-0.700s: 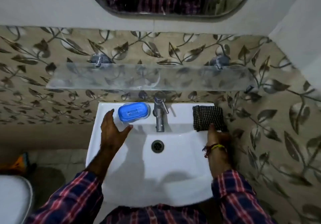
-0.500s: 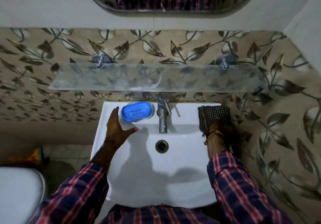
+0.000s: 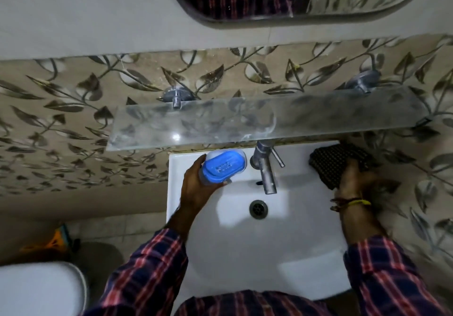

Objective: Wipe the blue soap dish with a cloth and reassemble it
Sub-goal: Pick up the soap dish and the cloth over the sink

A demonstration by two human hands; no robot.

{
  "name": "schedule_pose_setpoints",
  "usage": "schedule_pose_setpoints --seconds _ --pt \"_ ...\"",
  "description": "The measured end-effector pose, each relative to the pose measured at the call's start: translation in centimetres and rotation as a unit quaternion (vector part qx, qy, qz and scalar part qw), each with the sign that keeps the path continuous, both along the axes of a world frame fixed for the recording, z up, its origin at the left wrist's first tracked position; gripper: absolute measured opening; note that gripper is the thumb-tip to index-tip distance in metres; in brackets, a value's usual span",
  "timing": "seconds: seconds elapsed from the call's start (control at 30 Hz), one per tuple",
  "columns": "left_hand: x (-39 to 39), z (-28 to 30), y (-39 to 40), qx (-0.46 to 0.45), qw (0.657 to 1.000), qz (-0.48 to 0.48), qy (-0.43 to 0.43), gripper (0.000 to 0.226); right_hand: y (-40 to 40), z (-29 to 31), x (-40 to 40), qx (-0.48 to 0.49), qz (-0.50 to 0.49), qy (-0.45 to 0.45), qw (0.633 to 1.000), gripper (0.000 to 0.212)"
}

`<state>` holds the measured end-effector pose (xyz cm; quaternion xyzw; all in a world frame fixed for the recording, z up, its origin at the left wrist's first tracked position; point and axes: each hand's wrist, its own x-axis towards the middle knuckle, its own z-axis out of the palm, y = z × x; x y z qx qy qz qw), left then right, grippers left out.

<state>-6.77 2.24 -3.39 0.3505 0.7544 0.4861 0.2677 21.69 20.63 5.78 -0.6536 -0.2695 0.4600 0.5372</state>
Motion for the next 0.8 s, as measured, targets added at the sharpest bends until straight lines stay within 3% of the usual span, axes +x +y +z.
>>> schedule_pose_setpoints --seconds 0.1,0.23,0.37,0.5,0.63,0.73,0.8 --pt "-0.2 -0.4 -0.2 -0.028 0.999 -0.024 0.008 0.112 -2.3 0.5 0.9 0.009 -0.003 0.07 0.998 0.035" --pt "0.6 -0.5 -0.3 -0.059 0.996 -0.033 0.058 0.123 -5.7 0.2 2.6 -0.071 0.032 0.125 0.989 0.049" --pt "1.4 0.3 0.1 -0.046 0.997 0.011 0.058 0.101 -8.4 -0.2 2.7 -0.09 0.031 0.189 0.977 0.045" --pt "1.4 0.7 0.2 0.015 0.996 0.021 0.088 0.074 -9.8 0.1 1.8 -0.074 0.062 0.177 0.979 0.043" --pt "1.5 1.0 0.1 0.05 0.994 0.041 0.088 0.074 -10.1 0.2 1.5 -0.077 0.092 0.185 0.975 0.037" --pt "1.9 1.9 -0.7 0.091 0.991 0.061 0.071 0.072 -10.2 0.6 1.7 -0.045 0.133 0.147 0.979 0.011" --pt "2.2 2.9 -1.7 0.115 0.989 0.063 0.074 0.079 -10.1 1.0 2.0 -0.027 0.154 0.132 0.979 0.015"
